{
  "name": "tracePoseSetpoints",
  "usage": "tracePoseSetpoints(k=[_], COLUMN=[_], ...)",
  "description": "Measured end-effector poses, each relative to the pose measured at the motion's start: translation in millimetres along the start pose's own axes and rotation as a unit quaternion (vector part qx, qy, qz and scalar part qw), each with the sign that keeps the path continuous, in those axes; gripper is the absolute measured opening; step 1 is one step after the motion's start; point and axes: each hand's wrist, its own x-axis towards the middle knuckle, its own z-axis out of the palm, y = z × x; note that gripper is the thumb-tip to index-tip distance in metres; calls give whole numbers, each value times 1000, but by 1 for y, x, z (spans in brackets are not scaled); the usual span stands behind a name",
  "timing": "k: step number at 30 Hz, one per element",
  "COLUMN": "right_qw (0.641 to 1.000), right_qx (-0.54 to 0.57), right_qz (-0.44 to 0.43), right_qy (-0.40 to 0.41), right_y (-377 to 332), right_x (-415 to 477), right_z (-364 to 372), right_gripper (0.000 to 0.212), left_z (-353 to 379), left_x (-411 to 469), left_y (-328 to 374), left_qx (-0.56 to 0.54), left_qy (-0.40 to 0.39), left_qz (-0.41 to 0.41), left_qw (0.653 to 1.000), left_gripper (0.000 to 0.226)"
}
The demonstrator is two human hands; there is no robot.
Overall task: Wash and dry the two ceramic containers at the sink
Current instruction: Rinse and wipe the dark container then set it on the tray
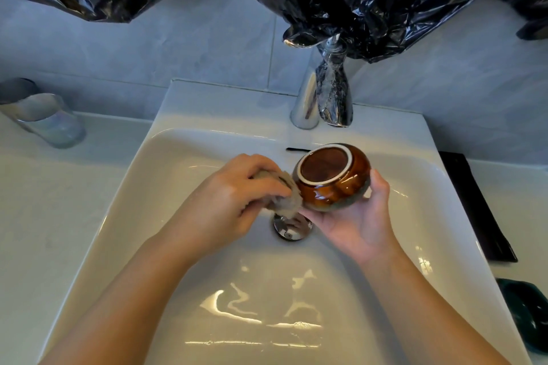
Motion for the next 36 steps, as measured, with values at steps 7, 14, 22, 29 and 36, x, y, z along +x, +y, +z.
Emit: tracePoseSetpoints(k=[7,14,22,29,36], right_qw=[989,975,979,985,986], right_qx=[-136,-220,-204,-169,-155], right_qz=[33,36,3,12,50], right_qy=[-52,-23,-26,-41,-29], right_y=[17,25,20,25,17], right_x=[0,2,5,5,5], right_z=[4,8,7,7,7], right_gripper=[71,93,103,103,90], left_z=[6,10,2,2,-15], left_x=[8,11,6,6,3], left_y=[11,16,17,7,11], left_qx=[-57,-52,-118,-52,-156], left_qy=[116,103,38,67,13], left_qz=[-186,-168,-97,-109,-135], left_qw=[974,979,988,990,978], left_gripper=[31,30,30,28,29])
